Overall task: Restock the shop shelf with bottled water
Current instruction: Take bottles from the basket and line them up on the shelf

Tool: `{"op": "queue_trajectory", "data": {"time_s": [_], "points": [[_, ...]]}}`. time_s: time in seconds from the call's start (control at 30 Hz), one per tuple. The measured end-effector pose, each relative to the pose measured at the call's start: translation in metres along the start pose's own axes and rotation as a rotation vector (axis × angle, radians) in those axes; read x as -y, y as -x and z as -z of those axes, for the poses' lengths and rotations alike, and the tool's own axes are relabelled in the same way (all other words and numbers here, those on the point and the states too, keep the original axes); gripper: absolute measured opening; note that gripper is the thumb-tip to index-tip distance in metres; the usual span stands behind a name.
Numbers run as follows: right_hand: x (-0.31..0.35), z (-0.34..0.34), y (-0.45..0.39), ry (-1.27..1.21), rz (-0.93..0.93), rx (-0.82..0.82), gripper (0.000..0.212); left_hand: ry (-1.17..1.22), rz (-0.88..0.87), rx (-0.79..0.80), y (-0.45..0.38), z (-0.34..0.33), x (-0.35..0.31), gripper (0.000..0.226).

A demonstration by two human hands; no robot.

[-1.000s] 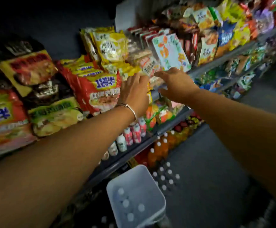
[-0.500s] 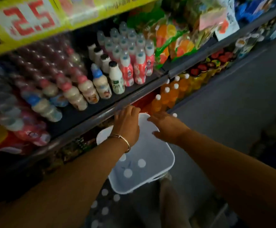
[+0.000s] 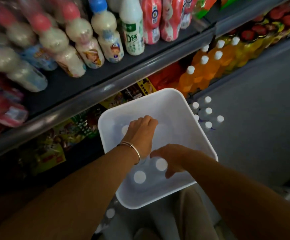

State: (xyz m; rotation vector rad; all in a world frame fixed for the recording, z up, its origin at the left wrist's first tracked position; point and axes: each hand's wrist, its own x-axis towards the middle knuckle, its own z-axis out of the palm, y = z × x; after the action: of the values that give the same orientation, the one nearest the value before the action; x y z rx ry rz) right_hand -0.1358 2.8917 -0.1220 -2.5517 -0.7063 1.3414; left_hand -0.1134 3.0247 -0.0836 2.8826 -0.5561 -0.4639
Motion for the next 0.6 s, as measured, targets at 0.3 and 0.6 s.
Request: {"op": "queue_trajectory", "data": {"time_s": [0.3, 0.6], "points": [[0.008, 0.069, 0.07, -0.095, -0.003, -0.046, 0.076, -0.054, -0.039, 0.119, 0.0, 0.08, -0.013, 0.058], [0.051, 0.249, 0.257, -0.255, 0.073, -0.343, 0.055, 0.074, -0.068, 0.02, 0.023, 0.303, -0.075, 0.02]]}}
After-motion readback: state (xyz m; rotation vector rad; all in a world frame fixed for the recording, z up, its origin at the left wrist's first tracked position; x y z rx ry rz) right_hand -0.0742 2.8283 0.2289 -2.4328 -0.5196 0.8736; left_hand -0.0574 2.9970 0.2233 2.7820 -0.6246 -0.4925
